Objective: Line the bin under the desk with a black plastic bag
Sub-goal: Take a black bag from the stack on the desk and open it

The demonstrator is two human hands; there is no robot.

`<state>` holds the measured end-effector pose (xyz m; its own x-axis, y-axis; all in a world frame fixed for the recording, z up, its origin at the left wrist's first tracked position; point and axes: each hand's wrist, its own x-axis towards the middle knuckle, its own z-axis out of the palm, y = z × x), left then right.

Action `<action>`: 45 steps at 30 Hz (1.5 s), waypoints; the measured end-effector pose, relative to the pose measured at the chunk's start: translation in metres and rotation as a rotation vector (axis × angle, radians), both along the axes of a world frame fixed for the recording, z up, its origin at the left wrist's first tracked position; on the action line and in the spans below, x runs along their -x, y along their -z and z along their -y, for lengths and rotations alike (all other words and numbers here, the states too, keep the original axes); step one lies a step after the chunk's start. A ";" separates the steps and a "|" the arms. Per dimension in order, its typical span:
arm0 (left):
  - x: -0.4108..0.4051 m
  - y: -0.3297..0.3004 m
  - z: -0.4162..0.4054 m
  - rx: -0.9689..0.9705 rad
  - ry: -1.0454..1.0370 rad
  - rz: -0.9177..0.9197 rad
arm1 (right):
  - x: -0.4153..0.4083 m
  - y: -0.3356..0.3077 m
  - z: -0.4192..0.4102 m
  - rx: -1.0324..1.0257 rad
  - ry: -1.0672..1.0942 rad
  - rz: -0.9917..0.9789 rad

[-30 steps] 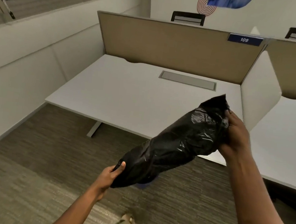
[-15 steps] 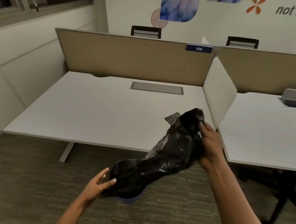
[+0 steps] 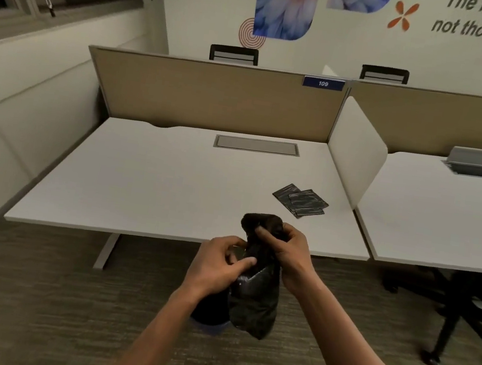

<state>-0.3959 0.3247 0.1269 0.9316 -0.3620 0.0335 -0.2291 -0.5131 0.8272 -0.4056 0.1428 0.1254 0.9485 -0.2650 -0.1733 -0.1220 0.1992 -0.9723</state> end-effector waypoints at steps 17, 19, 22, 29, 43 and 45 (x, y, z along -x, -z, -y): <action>-0.023 0.025 -0.090 0.080 -0.507 0.021 | 0.046 0.023 0.063 1.032 -0.264 -0.196; -0.021 0.021 -0.086 0.121 -0.397 -0.033 | 0.052 0.019 0.059 1.064 -0.383 -0.189; -0.016 0.016 -0.073 0.208 -0.247 -0.062 | 0.047 0.009 0.044 1.097 -0.412 -0.138; -0.016 0.001 -0.068 0.193 0.183 -0.106 | 0.017 0.003 -0.035 1.065 -0.492 0.138; 0.038 -0.017 -0.070 0.219 -0.387 0.413 | -0.005 -0.014 -0.071 0.746 -0.259 0.120; 0.046 -0.009 -0.065 0.293 -0.347 0.244 | -0.005 -0.020 -0.076 0.603 -0.275 0.090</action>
